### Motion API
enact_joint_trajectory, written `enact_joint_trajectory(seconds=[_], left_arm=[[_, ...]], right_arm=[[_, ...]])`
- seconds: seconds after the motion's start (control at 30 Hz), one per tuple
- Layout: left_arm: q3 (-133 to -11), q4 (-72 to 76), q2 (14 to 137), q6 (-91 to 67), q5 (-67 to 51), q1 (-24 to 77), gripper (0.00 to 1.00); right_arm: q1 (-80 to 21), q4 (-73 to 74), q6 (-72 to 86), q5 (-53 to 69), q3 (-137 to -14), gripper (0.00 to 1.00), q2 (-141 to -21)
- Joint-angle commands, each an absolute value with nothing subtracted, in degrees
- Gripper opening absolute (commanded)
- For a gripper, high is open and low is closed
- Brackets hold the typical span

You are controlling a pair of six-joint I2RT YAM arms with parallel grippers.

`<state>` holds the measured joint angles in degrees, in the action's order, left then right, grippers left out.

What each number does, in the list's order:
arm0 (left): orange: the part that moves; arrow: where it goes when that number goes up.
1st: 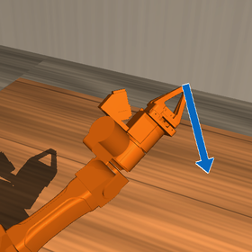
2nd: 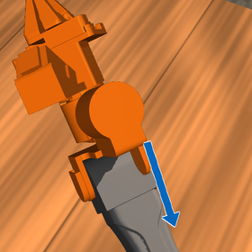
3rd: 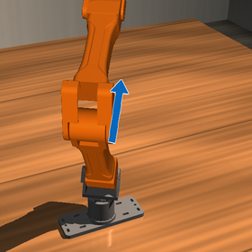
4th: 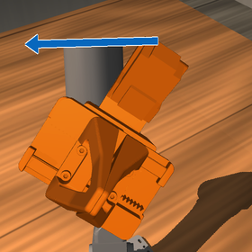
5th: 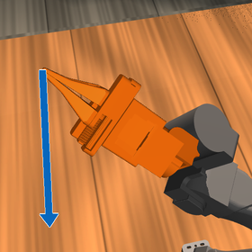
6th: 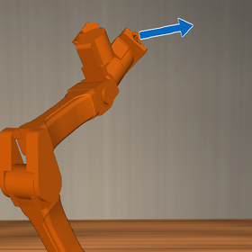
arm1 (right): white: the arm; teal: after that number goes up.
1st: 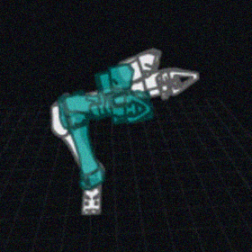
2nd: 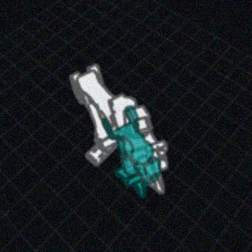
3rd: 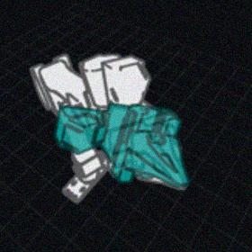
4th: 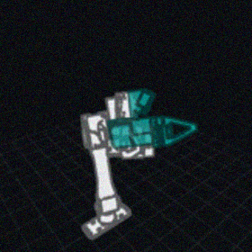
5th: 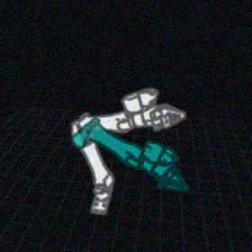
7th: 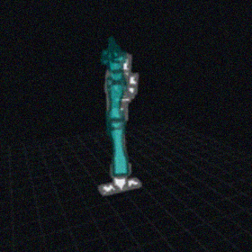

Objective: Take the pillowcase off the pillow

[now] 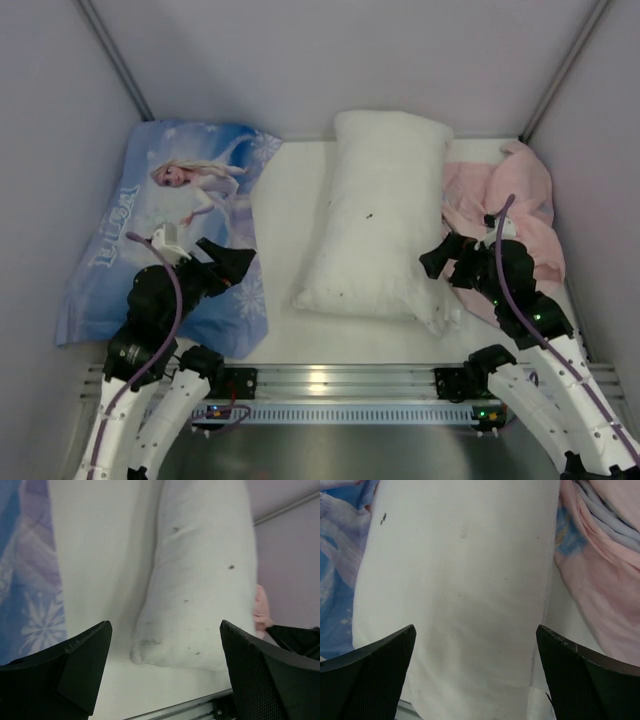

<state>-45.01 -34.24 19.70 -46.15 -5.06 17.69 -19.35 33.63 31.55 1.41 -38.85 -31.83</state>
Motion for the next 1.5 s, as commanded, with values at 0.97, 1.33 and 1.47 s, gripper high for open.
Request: enact_joint_trajectory(seconds=[0.97, 1.33, 1.47], left_arm=[[-70.47, -49.31, 80.47, -21.46, 51.94, 20.83, 0.99], [-73.56, -37.18, 96.23, -1.6, 61.33, 20.92, 0.99], [-73.3, -36.04, 100.89, 1.14, 66.53, 20.04, 0.99]], right_arm=[[-19.16, 30.59, 24.7, 3.34, -43.51, 0.99, -38.76], [-19.07, 30.5, 20.48, 2.28, -43.42, 0.99, -38.67], [-18.98, 29.62, 21.18, 4.83, -44.3, 1.0, -38.41]])
